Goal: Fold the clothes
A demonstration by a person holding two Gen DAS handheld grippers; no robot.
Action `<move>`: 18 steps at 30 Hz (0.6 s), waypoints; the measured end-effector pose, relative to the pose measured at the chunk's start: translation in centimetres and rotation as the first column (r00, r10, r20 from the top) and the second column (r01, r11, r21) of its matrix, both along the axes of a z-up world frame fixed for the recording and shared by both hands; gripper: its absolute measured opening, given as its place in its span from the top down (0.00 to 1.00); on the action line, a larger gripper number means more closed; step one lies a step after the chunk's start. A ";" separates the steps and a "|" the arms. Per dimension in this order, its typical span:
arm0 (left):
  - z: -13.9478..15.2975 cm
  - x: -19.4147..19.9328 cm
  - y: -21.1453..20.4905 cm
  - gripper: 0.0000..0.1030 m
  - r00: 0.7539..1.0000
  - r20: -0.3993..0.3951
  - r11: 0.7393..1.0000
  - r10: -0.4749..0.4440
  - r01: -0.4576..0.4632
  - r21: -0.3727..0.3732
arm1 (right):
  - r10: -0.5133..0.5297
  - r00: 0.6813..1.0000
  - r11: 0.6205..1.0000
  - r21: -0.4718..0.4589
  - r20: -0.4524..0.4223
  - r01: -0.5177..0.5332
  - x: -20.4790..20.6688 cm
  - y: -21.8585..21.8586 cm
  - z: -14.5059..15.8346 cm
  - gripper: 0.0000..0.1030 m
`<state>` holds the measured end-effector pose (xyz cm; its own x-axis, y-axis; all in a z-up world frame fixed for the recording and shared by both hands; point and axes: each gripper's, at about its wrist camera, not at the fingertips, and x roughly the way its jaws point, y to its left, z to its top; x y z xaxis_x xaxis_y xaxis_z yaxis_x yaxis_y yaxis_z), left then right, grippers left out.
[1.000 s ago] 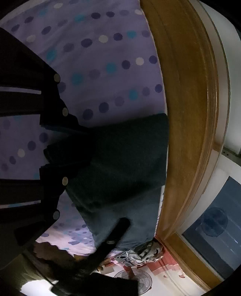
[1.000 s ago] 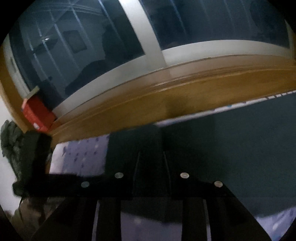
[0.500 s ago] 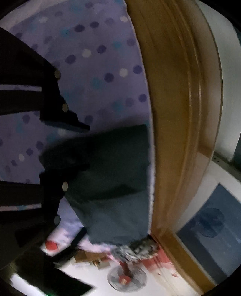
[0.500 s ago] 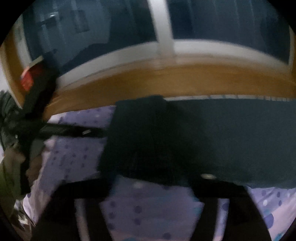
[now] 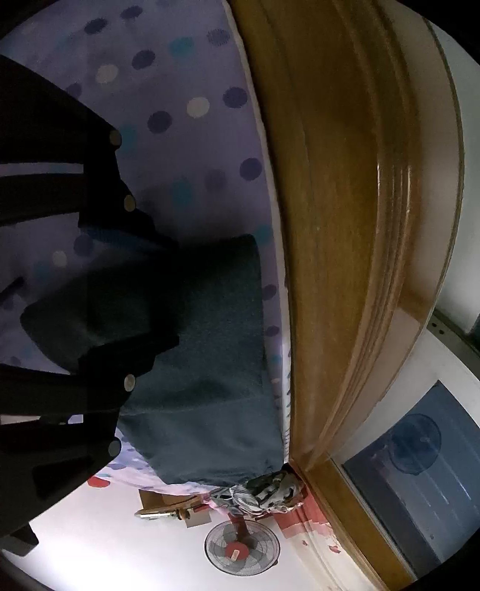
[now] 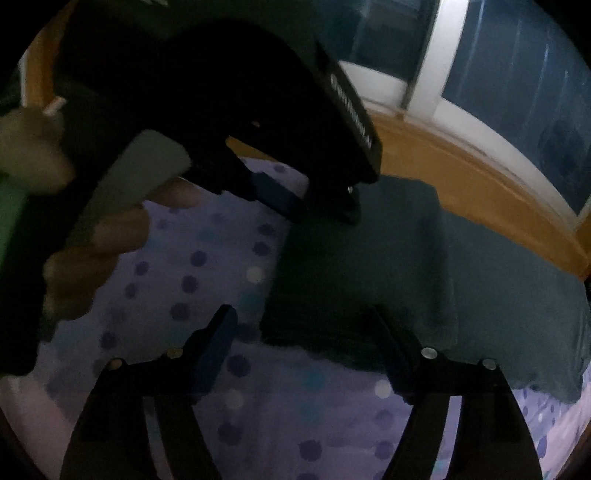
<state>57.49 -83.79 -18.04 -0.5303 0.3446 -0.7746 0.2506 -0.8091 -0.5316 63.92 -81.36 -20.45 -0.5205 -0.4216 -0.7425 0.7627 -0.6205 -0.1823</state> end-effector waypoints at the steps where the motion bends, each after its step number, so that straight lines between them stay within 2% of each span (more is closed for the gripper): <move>1: -0.1 -0.1 -0.1 0.56 1.000 -0.002 1.000 0.003 -0.003 0.007 | -0.009 1.000 1.000 0.007 -0.005 0.010 -0.2 -0.1 -0.2 0.30; 4: -0.3 -0.2 -0.2 0.54 1.000 -0.017 1.000 0.007 -0.007 0.016 | -0.027 1.000 1.000 0.001 -0.005 0.027 -0.5 -0.1 -0.3 0.37; 5: -0.2 -0.3 0.0 0.54 1.000 -0.023 1.000 0.002 -0.002 0.008 | -0.039 0.999 0.999 -0.007 -0.004 0.038 -0.7 0.2 -0.1 0.44; 7: -0.1 -0.4 0.3 0.54 1.000 -0.028 1.000 -0.009 0.008 -0.020 | -0.053 0.999 0.998 -0.024 0.002 0.053 -1.0 0.7 0.2 0.48; 9: 0.1 -0.3 0.5 0.55 0.999 -0.033 0.999 -0.006 0.005 -0.038 | -0.061 0.998 0.998 -0.030 0.000 0.061 -1.2 1.0 0.3 0.58; 11: 0.4 -0.3 0.7 0.67 0.999 -0.037 0.999 0.004 -0.005 -0.049 | -0.075 0.997 0.996 -0.047 0.005 0.075 -1.6 1.6 0.6 0.68; 13: 1.1 -0.1 0.9 0.73 0.999 -0.046 0.998 0.017 -0.019 -0.052 | -0.082 0.995 0.992 -0.093 0.061 0.088 -2.3 2.6 1.2 0.75; 16: 2.6 0.0 1.2 0.78 0.997 -0.069 0.998 0.027 -0.030 -0.049 | -0.072 0.984 0.972 -0.208 0.161 0.105 -3.6 4.7 2.7 0.77; 18: 3.9 0.0 1.8 0.80 0.995 -0.096 0.998 0.029 -0.034 -0.049 | -0.028 0.972 0.944 -0.314 0.235 0.103 -4.5 5.7 4.1 0.78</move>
